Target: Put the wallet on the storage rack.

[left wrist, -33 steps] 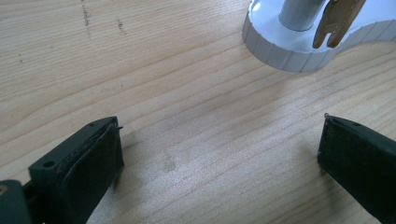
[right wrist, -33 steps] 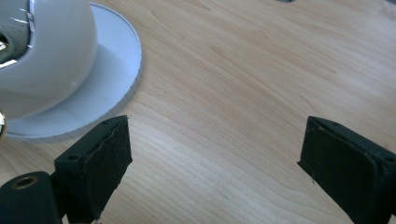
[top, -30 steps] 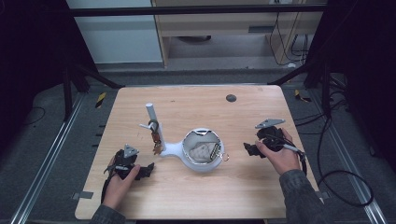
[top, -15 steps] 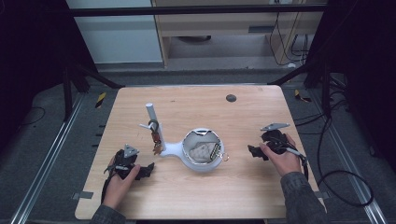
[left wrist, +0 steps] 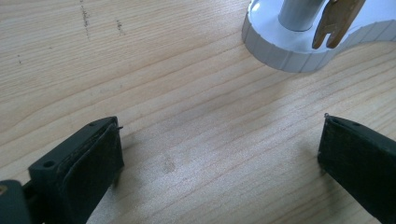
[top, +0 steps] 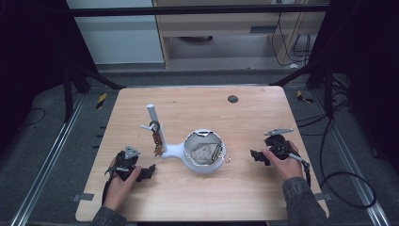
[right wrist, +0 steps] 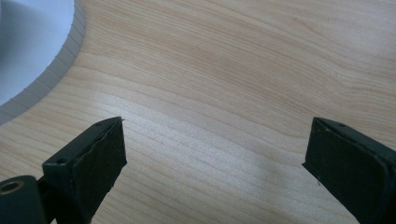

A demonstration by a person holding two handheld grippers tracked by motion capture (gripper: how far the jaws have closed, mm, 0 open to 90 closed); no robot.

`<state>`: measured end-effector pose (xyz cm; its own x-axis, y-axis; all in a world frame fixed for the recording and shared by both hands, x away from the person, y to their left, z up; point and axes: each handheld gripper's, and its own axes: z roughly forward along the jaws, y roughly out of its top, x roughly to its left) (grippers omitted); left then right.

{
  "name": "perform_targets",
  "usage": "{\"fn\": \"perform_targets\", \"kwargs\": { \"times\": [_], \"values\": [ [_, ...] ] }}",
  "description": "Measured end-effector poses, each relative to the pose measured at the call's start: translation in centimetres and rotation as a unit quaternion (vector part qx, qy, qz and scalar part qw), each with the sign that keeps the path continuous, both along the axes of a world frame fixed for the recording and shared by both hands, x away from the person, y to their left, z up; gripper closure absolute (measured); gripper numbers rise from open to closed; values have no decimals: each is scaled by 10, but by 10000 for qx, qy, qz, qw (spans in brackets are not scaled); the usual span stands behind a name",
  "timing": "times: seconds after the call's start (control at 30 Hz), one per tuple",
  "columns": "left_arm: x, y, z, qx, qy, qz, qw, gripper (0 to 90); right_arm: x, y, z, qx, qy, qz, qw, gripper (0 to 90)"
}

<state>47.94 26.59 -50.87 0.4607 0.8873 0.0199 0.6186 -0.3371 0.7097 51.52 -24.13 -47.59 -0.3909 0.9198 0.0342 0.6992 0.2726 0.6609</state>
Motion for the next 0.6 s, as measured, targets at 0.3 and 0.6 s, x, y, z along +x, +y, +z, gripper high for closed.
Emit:
{"fn": "perform_targets", "kwargs": {
  "times": [0.3,0.6],
  "values": [
    [0,0,0,-1,0,-1,10000,0,-1,0,-13,60,98,-151,9998,50],
    [0,0,0,1,9,0,10000,0,-2,2,-23,52,88,-255,9996,52]
  ]
}}
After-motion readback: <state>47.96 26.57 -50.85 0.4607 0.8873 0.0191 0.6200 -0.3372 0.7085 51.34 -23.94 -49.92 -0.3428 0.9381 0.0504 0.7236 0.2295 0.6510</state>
